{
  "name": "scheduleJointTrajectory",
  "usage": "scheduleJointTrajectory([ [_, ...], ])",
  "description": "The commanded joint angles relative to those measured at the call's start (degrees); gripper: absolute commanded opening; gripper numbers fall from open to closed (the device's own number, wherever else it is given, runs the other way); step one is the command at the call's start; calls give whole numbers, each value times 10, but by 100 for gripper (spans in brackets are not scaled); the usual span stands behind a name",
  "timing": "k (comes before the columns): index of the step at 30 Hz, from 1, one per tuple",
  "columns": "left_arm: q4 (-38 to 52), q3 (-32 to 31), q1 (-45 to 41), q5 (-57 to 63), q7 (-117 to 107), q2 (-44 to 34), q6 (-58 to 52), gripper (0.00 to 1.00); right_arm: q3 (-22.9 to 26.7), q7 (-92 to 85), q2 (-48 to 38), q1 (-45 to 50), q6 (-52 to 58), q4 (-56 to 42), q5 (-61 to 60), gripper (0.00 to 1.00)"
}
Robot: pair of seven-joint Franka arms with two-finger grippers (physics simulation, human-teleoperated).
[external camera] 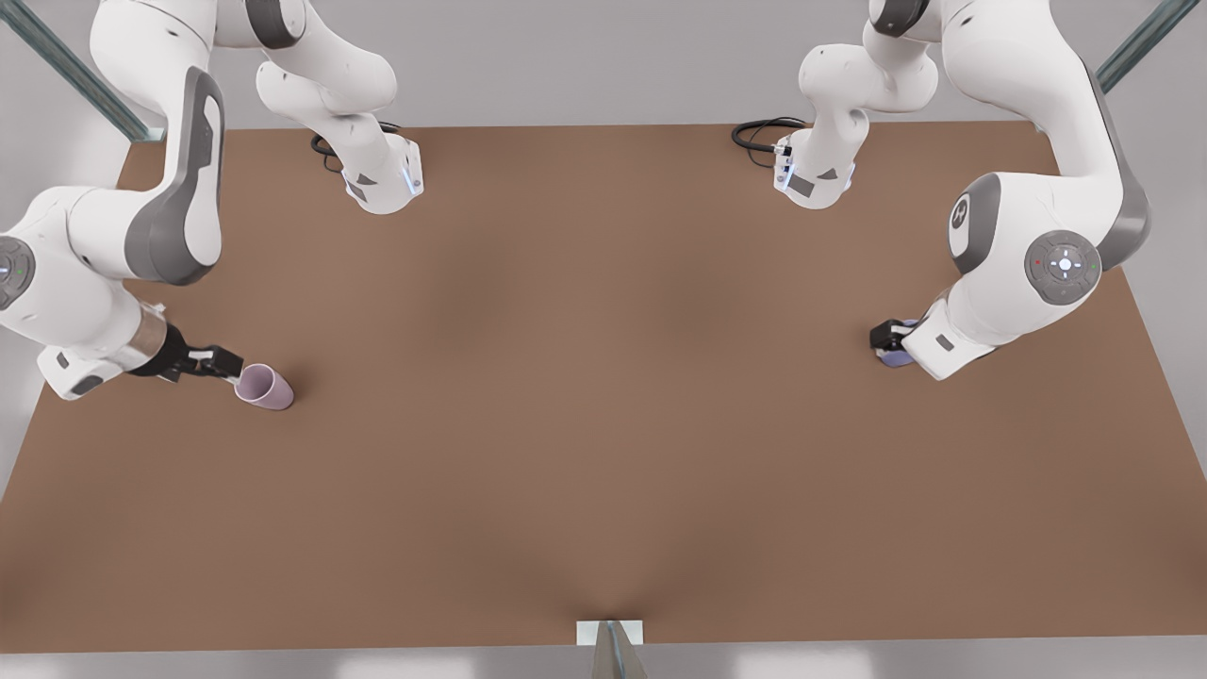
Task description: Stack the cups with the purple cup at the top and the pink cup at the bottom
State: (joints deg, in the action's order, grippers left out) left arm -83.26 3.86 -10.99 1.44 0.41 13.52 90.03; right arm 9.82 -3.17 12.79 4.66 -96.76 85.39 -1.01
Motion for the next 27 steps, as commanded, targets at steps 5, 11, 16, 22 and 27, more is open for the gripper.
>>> scheduleJointTrajectory([
  [5, 0, 0, 0, 1, 3, 5, 14, 100, 55, -128, 14, -19, -35, 29, -89, 100],
  [11, -5, 0, 0, -1, 6, 7, 18, 100, 56, -252, 75, -56, -139, 84, -43, 100],
  [16, -5, 3, 1, -32, 5, 7, 17, 100, 64, -349, 88, -73, -293, 195, -44, 100],
  [22, -5, 4, 2, -31, 4, 12, 15, 100, 73, -430, 102, -78, -375, 262, -49, 100],
  [27, -6, 4, 2, -31, 3, 13, 14, 100, 73, -453, 86, -78, -416, 321, -49, 100],
])
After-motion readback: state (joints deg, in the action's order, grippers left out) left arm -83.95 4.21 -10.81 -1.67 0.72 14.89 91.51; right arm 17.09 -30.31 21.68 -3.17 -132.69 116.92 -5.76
